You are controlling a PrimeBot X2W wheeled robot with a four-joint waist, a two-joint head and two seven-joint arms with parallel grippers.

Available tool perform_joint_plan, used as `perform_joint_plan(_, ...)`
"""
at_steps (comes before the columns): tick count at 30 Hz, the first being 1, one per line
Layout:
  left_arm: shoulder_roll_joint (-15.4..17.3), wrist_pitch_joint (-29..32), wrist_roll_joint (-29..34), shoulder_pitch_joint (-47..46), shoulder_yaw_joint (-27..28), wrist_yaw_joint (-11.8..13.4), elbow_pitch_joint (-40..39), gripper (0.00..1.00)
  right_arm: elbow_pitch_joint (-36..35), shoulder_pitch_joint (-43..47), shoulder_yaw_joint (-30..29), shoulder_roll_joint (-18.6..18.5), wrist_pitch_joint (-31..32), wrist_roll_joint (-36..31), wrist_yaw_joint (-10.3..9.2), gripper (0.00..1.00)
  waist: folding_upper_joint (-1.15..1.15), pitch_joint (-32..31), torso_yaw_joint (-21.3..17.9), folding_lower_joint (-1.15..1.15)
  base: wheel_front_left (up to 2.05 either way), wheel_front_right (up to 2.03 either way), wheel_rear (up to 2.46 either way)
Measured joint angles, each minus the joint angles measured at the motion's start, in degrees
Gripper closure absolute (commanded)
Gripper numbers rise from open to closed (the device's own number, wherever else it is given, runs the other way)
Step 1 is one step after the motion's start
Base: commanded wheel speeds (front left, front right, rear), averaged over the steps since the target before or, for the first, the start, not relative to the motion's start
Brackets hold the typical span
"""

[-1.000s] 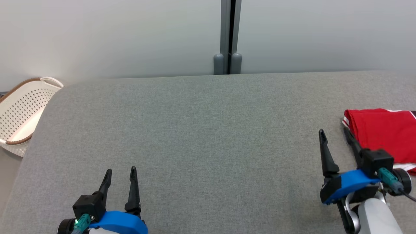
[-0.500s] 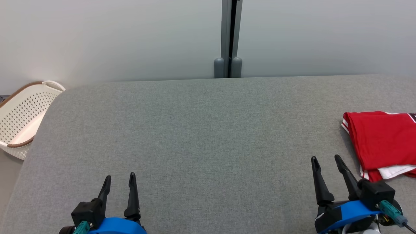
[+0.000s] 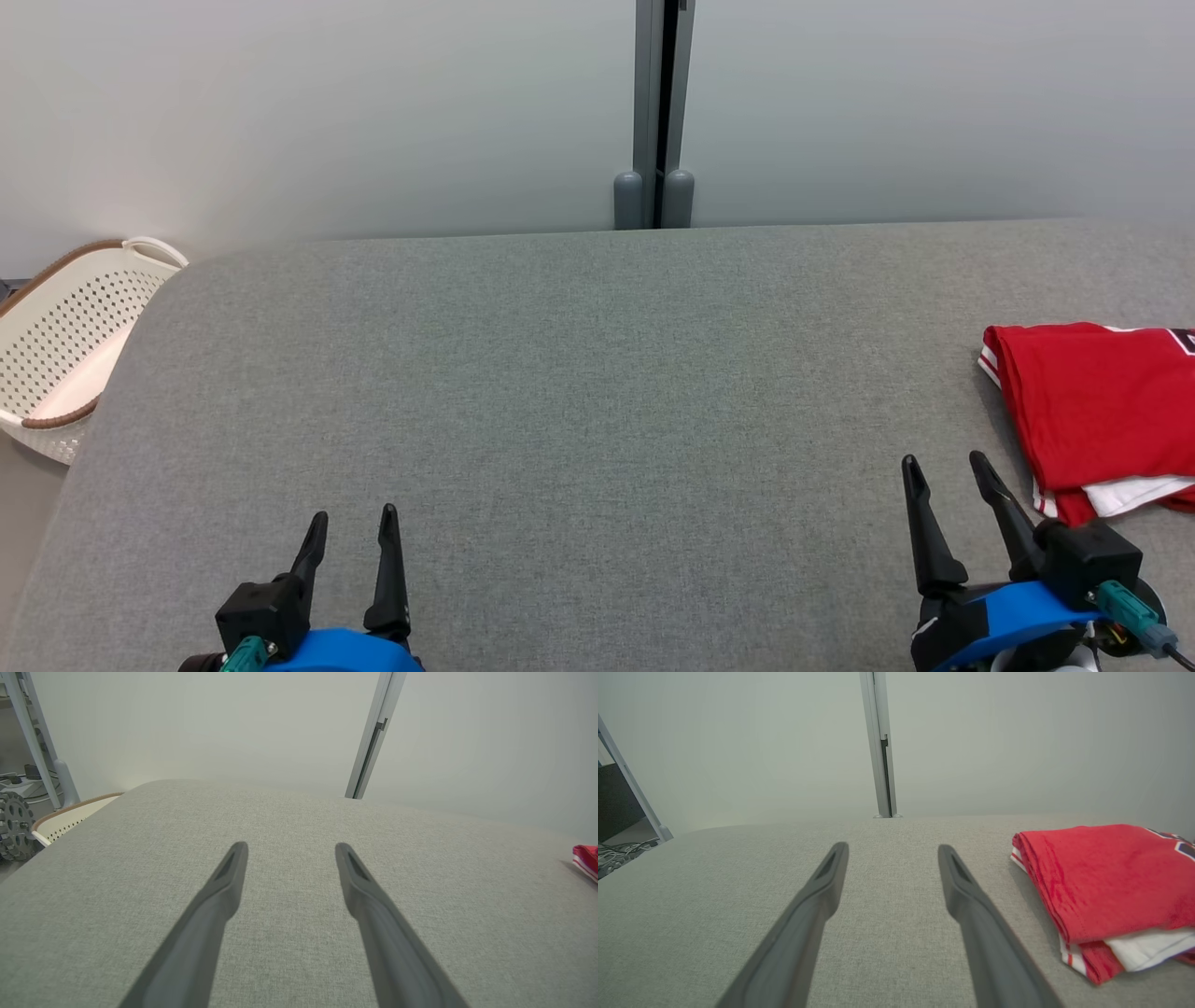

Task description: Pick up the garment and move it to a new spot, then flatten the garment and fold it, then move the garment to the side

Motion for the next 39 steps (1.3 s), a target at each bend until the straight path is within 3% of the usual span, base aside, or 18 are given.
perform_joint_plan(12, 0.1, 0.3, -0.6, 0.0, -0.3, 0.2, -0.2, 0.00, -0.7, 0.4, -0.1, 0.0, 0.3, 0.0, 0.00, 0.00, 0.01, 0.1, 0.0, 0.00, 0.00, 0.00, 0.00)
perform_joint_plan(13, 0.0, 0.3, -0.7, 0.0, -0.3, 0.2, 0.0, 1.00, -0.5, 0.4, -0.2, 0.0, 0.3, 0.0, 0.00, 1.00, 0.01, 0.1, 0.0, 0.00, 0.00, 0.00, 0.00)
perform_joint_plan(19, -0.6, 0.9, -1.4, 2.0, -0.4, 0.0, 2.4, 1.00, 2.5, 0.8, -0.2, 0.3, 0.8, 0.7, 0.00, 1.00, 0.01, 0.1, 0.0, 0.00, 0.00, 0.00, 0.00)
perform_joint_plan(39, -2.3, 6.0, -17.9, 1.1, 5.5, -3.3, 1.2, 1.00, 2.1, 0.7, -1.3, 0.3, 5.3, 21.7, -0.01, 1.00, 0.01, 0.3, -0.4, 0.00, 0.00, 0.00, 0.00)
